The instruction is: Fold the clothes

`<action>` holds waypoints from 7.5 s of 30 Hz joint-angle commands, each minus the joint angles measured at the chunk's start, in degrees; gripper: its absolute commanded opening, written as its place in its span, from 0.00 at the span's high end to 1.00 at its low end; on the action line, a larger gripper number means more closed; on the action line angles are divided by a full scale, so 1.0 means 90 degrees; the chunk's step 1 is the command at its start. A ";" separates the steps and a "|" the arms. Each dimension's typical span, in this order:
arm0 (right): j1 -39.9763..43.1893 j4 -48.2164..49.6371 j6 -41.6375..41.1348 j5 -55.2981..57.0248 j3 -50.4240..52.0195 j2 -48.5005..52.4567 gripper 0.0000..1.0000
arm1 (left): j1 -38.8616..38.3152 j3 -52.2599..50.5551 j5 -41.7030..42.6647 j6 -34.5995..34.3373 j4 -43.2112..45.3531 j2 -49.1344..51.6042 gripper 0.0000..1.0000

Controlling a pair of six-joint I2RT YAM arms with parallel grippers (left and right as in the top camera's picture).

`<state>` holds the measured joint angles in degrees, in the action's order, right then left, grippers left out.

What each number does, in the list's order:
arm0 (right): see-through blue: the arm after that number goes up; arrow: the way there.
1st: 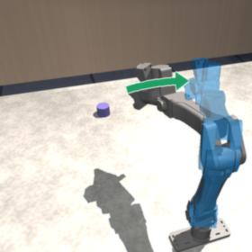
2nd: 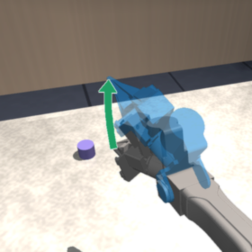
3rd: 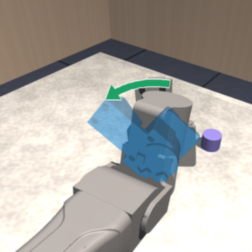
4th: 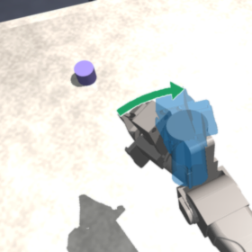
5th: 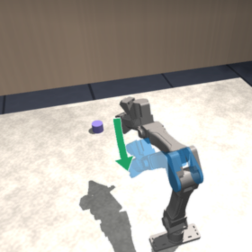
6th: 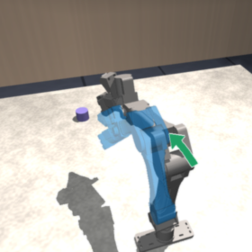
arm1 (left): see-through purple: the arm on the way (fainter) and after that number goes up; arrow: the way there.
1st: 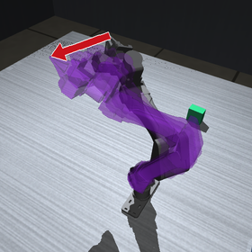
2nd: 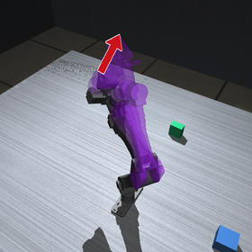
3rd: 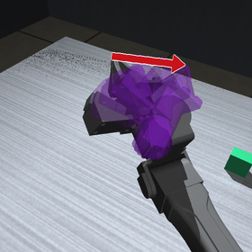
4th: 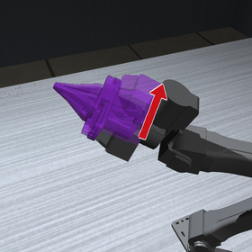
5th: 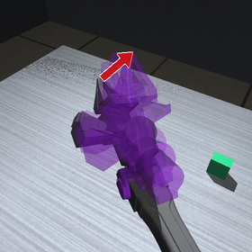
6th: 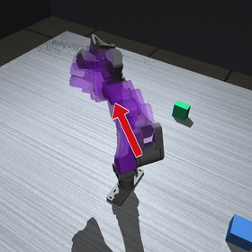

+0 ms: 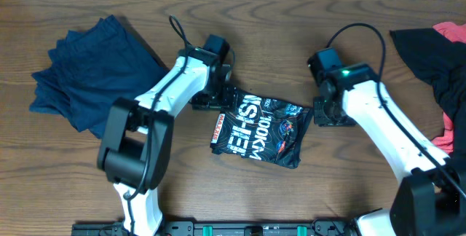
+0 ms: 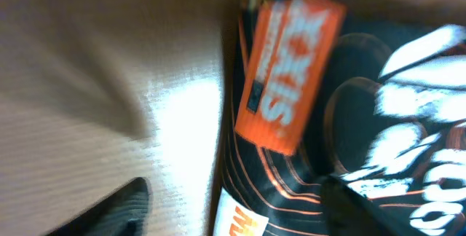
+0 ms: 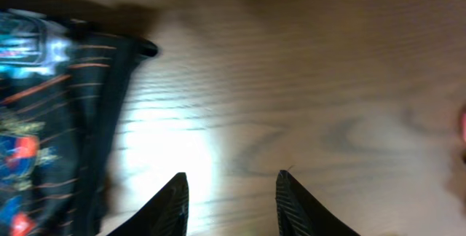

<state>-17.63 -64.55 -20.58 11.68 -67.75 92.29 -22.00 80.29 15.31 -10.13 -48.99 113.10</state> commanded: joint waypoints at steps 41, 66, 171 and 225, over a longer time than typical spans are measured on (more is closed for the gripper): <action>-0.0058 0.0240 0.1224 -0.1753 0.0005 -0.0015 0.61 | 0.0058 0.0097 0.1413 0.1576 0.0670 0.0874 0.94; 0.0102 0.0253 0.1222 -0.1600 0.0005 -0.0015 0.61 | 0.2846 0.0138 -0.3716 0.2868 0.1741 -0.1923 0.94; 0.1617 0.1528 0.0877 -0.1270 -0.0085 -0.2178 0.07 | 0.2084 -0.0981 -0.0323 0.1336 -0.0979 -0.4760 0.02; 0.1348 0.2191 0.1676 -0.0627 0.4294 -0.9369 0.01 | 0.2084 -0.3400 -0.0318 0.1384 -0.0175 -0.9709 0.02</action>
<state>-6.68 -48.16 -11.29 10.09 -34.13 11.22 -3.38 49.93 12.71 1.56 -50.61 25.76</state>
